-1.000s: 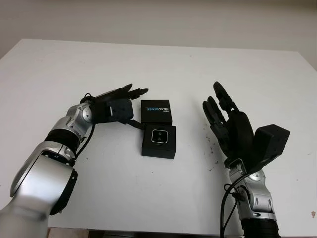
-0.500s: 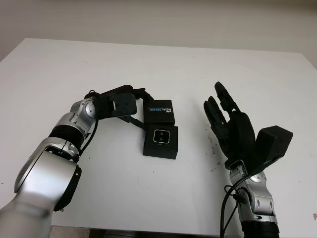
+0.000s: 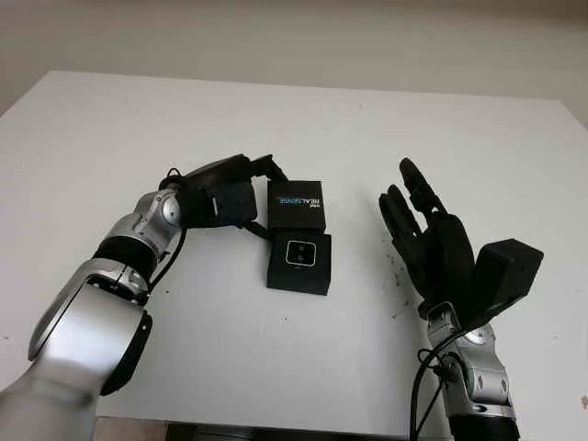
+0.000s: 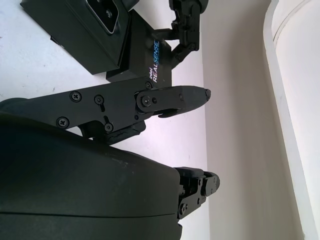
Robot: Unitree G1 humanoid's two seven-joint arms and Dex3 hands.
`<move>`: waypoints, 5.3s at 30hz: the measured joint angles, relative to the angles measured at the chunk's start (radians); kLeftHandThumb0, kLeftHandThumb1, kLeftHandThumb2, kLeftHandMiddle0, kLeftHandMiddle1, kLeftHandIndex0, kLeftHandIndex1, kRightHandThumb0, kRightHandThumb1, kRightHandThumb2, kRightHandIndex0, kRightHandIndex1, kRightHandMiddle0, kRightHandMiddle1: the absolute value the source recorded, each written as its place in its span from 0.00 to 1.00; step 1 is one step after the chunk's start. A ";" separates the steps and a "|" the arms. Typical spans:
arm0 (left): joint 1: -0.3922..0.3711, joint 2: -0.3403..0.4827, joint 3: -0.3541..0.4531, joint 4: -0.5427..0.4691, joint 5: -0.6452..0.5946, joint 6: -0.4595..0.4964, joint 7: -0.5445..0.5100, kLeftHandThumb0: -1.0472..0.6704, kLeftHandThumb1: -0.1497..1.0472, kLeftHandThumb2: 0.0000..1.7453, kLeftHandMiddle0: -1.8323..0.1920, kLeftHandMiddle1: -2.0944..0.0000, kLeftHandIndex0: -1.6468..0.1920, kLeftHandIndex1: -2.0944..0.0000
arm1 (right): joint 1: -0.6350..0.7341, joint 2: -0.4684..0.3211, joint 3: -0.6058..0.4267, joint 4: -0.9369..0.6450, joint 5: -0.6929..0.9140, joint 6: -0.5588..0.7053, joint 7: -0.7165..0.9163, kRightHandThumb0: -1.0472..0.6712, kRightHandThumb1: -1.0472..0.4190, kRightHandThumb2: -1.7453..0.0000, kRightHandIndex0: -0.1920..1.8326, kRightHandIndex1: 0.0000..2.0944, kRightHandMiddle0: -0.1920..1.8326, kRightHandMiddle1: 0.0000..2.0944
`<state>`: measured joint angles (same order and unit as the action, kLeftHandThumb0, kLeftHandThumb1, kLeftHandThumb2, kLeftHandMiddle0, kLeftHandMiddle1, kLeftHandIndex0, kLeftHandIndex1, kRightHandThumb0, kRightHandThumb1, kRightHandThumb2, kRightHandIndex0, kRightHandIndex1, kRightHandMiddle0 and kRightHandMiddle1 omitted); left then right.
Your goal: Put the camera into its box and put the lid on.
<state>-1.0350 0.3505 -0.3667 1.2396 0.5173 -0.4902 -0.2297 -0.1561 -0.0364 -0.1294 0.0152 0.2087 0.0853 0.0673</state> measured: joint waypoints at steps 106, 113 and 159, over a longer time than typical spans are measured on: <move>0.598 0.178 0.274 -1.045 -0.442 0.514 -0.411 0.40 1.00 0.19 0.52 0.00 0.66 0.00 | 0.016 0.026 0.027 0.002 -0.004 0.023 0.016 0.34 0.00 0.89 0.13 0.02 0.16 0.03; 0.588 0.182 0.269 -1.039 -0.437 0.511 -0.427 0.41 1.00 0.19 0.52 0.00 0.67 0.00 | 0.018 0.027 0.026 0.002 -0.002 0.017 0.018 0.35 0.00 0.88 0.13 0.02 0.16 0.03; 0.576 0.230 0.262 -1.099 -0.417 0.549 -0.477 0.40 1.00 0.19 0.57 0.00 0.70 0.00 | 0.015 0.027 0.026 0.005 0.001 0.037 0.029 0.32 0.00 0.89 0.13 0.03 0.15 0.03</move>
<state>-0.4588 0.5805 -0.1050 0.1404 0.1001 0.0587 -0.7068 -0.1411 -0.0096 -0.1030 0.0204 0.2102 0.1221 0.0964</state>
